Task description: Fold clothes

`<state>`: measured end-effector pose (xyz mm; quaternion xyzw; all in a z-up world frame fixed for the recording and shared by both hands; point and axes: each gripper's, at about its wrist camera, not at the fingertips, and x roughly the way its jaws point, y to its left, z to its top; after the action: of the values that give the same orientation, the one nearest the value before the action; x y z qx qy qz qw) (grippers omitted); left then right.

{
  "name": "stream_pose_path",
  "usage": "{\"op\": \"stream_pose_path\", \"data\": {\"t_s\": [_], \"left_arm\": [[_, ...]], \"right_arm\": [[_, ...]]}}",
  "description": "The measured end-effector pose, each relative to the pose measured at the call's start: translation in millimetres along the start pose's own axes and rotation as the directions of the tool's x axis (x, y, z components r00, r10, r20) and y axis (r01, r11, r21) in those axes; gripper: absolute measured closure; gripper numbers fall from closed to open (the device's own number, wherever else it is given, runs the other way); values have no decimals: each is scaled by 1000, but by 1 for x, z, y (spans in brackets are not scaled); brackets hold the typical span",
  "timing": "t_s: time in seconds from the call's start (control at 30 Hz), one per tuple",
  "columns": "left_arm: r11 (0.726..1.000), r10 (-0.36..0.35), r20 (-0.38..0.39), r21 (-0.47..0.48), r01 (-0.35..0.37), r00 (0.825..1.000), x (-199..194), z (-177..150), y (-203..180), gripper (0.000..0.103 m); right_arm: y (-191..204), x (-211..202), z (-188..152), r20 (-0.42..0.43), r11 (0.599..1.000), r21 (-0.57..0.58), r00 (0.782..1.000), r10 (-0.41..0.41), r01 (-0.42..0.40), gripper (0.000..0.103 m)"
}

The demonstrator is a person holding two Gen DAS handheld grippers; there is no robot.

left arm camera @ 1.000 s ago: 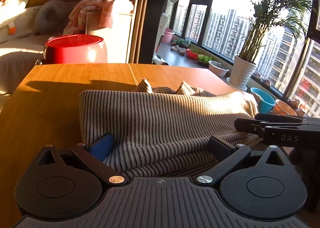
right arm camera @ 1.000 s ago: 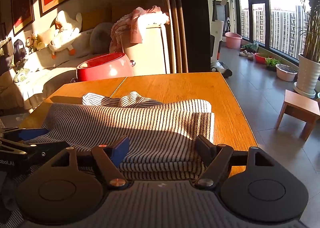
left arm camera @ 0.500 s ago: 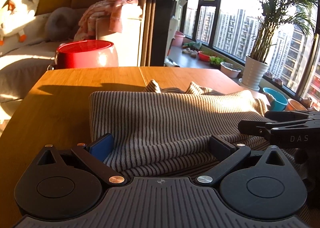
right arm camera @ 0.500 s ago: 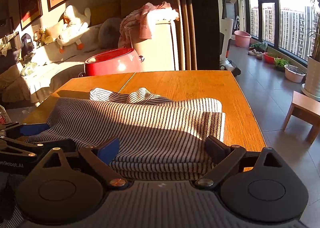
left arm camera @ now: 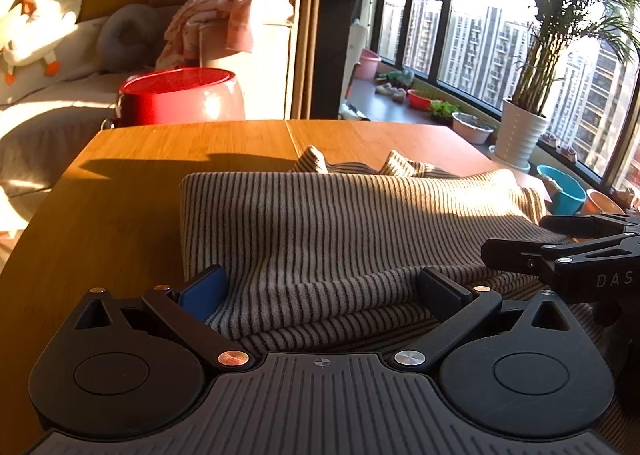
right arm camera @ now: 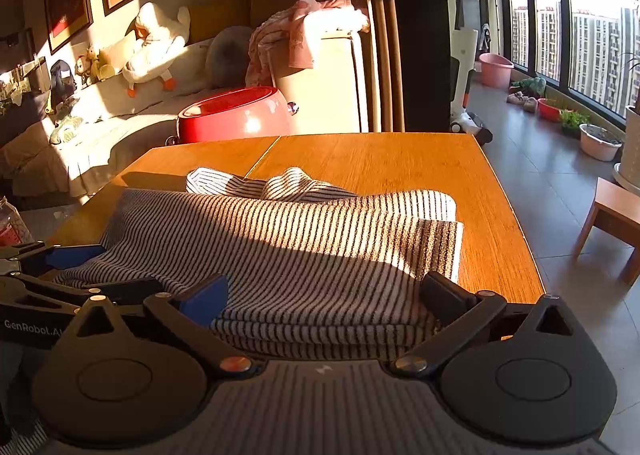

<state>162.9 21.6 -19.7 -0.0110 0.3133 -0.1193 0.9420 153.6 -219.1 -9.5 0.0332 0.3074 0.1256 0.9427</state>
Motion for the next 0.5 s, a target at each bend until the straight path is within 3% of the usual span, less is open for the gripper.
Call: {"op": "stream_pose_path", "data": {"t_s": [0.5], "left_arm": [[999, -22, 8, -42, 22, 1000, -3, -1, 6, 0]], "right_arm": [[-7, -4, 0, -3, 1000, 16, 1000, -18, 18, 0]]}}
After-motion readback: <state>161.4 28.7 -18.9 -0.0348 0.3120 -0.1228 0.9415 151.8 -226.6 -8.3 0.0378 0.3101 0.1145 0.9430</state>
